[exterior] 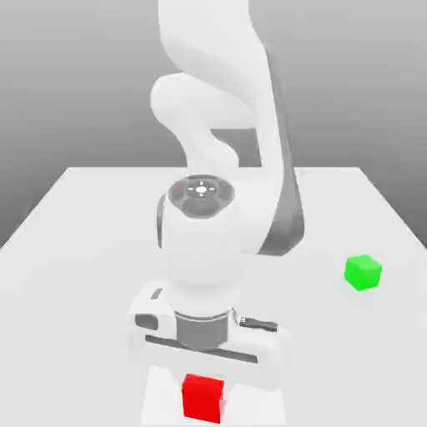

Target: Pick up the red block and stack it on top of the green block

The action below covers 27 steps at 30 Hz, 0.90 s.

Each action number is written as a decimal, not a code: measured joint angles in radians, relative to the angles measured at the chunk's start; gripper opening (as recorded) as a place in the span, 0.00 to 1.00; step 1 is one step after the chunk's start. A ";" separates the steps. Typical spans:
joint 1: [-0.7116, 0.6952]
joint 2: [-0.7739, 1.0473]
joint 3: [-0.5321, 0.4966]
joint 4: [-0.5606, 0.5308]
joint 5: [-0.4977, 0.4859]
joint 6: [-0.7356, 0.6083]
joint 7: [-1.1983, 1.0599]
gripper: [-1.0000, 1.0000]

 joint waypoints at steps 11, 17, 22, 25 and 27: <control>0.353 -0.267 0.245 -0.187 0.230 -0.051 0.300 0.00; 0.492 -0.387 0.370 -0.299 0.298 -0.054 0.517 0.00; 0.598 -0.470 0.506 -0.395 0.333 -0.046 0.712 0.00; 0.618 -0.478 0.560 -0.427 0.325 -0.024 0.787 0.00; 0.606 -0.459 0.576 -0.430 0.304 -0.001 0.809 0.00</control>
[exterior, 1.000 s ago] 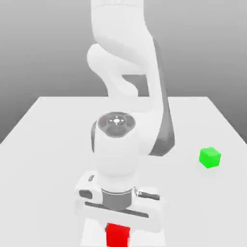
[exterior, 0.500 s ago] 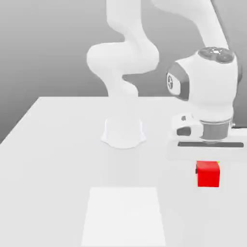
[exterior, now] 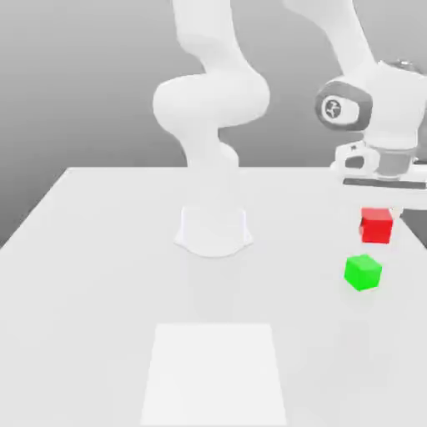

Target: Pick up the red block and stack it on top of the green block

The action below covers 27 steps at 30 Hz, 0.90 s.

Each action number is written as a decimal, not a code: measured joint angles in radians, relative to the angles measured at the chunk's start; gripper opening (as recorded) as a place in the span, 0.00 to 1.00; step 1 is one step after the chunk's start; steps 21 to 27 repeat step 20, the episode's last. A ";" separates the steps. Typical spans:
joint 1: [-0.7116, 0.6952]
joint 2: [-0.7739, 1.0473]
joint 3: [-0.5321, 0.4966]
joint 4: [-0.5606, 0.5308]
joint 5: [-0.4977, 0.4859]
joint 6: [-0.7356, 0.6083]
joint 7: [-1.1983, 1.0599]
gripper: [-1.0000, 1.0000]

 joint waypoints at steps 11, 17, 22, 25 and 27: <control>-0.089 0.138 0.047 -0.001 -0.179 0.129 0.124 0.00; -0.131 0.219 0.046 0.000 -0.326 0.192 0.227 0.00; -0.129 0.259 0.023 0.002 -0.408 0.220 0.286 0.00; -0.129 0.259 0.023 0.002 -0.408 0.220 0.286 0.00; -0.129 0.259 0.023 0.002 -0.408 0.220 0.286 0.00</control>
